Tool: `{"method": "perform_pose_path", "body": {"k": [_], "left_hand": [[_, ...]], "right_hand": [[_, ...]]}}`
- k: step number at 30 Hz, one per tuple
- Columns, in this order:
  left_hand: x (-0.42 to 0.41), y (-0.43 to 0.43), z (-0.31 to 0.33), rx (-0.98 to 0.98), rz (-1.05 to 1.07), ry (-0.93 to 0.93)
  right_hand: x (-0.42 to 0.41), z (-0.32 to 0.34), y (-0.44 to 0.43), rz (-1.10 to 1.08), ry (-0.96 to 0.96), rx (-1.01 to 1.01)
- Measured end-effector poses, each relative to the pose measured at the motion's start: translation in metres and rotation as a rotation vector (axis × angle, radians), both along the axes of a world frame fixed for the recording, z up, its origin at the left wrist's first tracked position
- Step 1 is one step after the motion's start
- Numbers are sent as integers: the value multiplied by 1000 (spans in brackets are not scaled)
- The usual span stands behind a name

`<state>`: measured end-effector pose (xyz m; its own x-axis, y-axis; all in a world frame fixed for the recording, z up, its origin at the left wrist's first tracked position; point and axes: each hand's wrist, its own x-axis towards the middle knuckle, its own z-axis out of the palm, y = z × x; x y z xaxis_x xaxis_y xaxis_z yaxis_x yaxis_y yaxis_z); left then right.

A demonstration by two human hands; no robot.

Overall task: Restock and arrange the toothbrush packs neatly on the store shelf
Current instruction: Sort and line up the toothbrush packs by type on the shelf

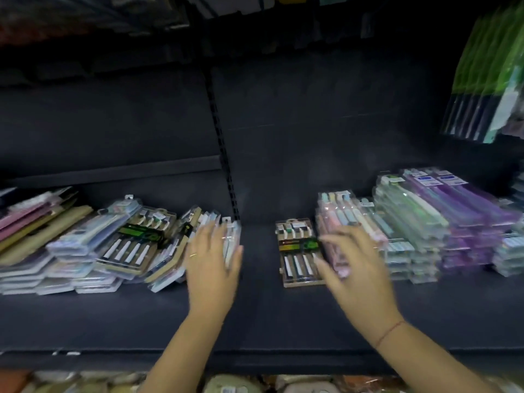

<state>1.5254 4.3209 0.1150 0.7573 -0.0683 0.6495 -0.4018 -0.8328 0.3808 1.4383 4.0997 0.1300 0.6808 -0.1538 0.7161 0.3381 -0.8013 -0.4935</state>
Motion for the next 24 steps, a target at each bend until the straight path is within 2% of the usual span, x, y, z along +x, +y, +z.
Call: {"method": "perform_pose_path", "body": {"k": [1, 3, 6, 9, 14, 19, 21, 24], "left_hand": [[3, 23, -5, -24, 99, 1], [9, 58, -15, -39, 243, 152], [17, 87, -23, -32, 242, 373], [21, 99, -27, -86, 209, 370], [16, 95, -24, -162, 260, 214], [17, 83, -36, -38, 280, 58], [17, 80, -41, -15, 235, -74], [14, 72, -41, -36, 66, -297]], "right_hand": [[5, -3, 20, 67, 100, 5], [20, -12, 51, 88, 348, -57], [45, -27, 74, -43, 646, -155], [53, -43, 89, -99, 798, -210], [46, -53, 99, -124, 720, -300], [49, -49, 108, -3, 703, -285], [52, -45, 113, 89, 674, -166], [55, -30, 122, 232, 628, 267]]}}
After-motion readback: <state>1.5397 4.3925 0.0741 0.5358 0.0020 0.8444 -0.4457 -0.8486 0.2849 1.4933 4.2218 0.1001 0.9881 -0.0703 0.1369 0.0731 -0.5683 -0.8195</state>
